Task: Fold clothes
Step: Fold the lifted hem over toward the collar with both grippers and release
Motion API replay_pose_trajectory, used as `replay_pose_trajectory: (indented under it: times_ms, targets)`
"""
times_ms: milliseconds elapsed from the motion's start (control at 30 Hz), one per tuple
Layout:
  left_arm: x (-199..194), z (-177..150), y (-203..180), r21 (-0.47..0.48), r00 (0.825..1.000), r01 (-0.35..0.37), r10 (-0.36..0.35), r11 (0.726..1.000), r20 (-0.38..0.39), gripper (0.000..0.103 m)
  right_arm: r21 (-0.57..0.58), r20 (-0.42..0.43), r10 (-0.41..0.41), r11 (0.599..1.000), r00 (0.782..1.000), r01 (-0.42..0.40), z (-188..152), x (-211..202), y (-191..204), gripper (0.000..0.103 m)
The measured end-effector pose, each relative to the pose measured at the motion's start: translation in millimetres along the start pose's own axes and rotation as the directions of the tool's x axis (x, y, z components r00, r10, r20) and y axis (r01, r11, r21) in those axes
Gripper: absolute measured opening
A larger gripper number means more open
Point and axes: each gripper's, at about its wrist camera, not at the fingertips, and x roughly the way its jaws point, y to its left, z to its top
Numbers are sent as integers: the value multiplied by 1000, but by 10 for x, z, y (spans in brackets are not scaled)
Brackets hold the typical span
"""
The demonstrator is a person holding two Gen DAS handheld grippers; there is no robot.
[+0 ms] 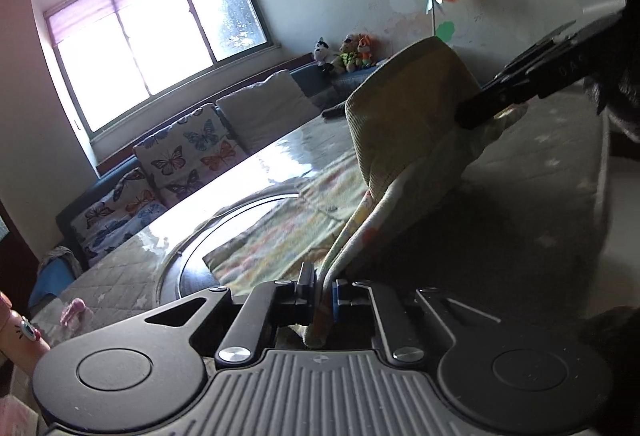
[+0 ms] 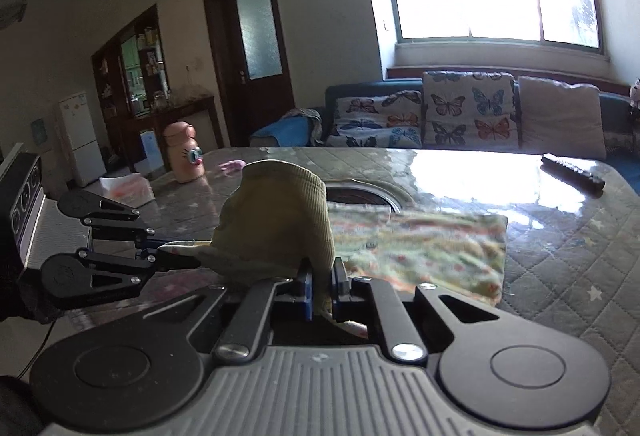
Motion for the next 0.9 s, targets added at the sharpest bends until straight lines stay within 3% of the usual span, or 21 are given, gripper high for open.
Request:
replay_pose_trajectory:
  times_ms: [133,267,467,700,900]
  targets:
    - [-232,67,-25,-20,1000,17,-17,1000,6,9,-51,23,10,999,1000,-9,81,-200,130,7]
    - [-137,169,110,-70,1000,0,1,998,10,9,-58,31,-2,998,1000,4,231,-71,86,7]
    - [308,321,474,-144,1000,-9,7,990,-15,9,-66,20,-36,997,999,38,509,314,-101,7]
    - [1033,455,794,-203,995,-19,-1,979,-100,9,-35,-63,-92,995,994,90,743,1092,-474,7]
    - [1711,257,936,-299,971,-47,-27,953,-239,12,26,-159,-153,987,975,159,563,1752,-725,11]
